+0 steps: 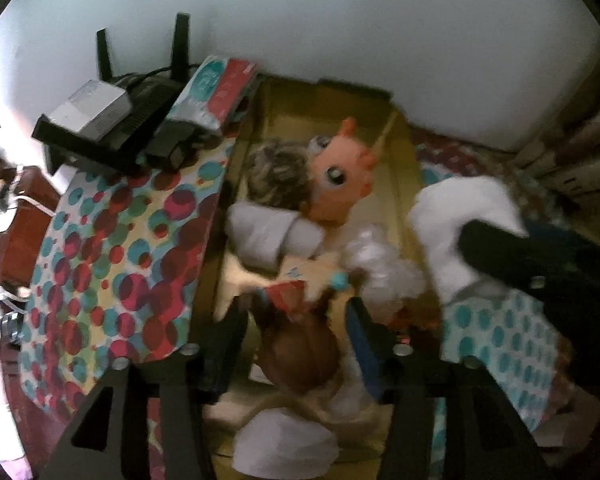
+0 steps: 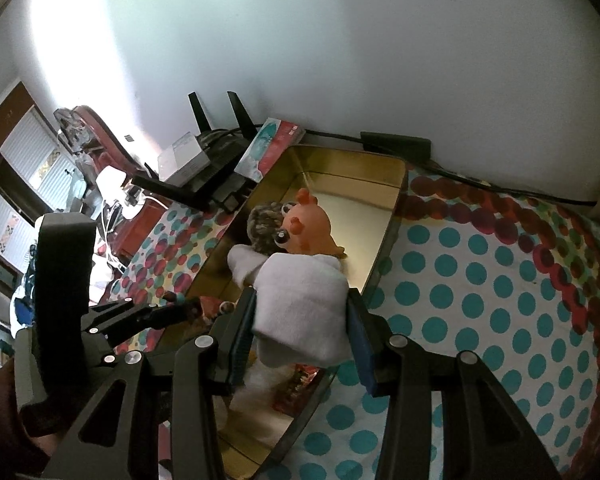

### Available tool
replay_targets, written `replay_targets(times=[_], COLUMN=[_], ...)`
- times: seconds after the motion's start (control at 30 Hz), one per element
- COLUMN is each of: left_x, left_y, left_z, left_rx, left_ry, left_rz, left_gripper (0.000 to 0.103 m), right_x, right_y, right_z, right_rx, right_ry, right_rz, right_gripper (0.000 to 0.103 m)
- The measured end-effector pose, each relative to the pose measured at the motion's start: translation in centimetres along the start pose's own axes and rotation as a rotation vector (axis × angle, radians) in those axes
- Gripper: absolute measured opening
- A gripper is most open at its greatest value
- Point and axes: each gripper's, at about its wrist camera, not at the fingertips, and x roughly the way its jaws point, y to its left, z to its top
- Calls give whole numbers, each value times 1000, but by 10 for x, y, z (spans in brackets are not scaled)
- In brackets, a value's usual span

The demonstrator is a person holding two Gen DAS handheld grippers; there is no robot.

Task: Organize objects
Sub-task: 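Lower brown toy into gold tray and open left tool while right holds cloth, then lower white cloth into gold tray and open right tool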

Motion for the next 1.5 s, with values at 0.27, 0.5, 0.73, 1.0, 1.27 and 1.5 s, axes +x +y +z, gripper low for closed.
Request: replay_targets(times=[0.27, 0.5, 0.73, 1.0, 1.27, 1.5], left_x=[-28, -58, -75, -87, -89, -89], left_y=[5, 26, 42, 46, 51, 53], left_z=[4, -3, -6, -9, -9, -8], left_rx=[-13, -43, -71, -76, -97, -122], left_ry=[-53, -109, -148, -177, -173, -155], left_rz=[-66, 0, 65, 130, 223, 249], left_gripper=[70, 71, 71, 71, 71, 71], right_x=[-1, 1, 16, 40, 57, 67], right_y=[3, 4, 13, 25, 26, 24], right_z=[1, 5, 10, 15, 17, 20], right_rx=[-4, -7, -37, -77, -94, -104], right_ry=[-6, -10, 12, 51, 83, 98], right_rz=[2, 7, 24, 20, -5, -21], right_gripper=[42, 42, 42, 42, 42, 42])
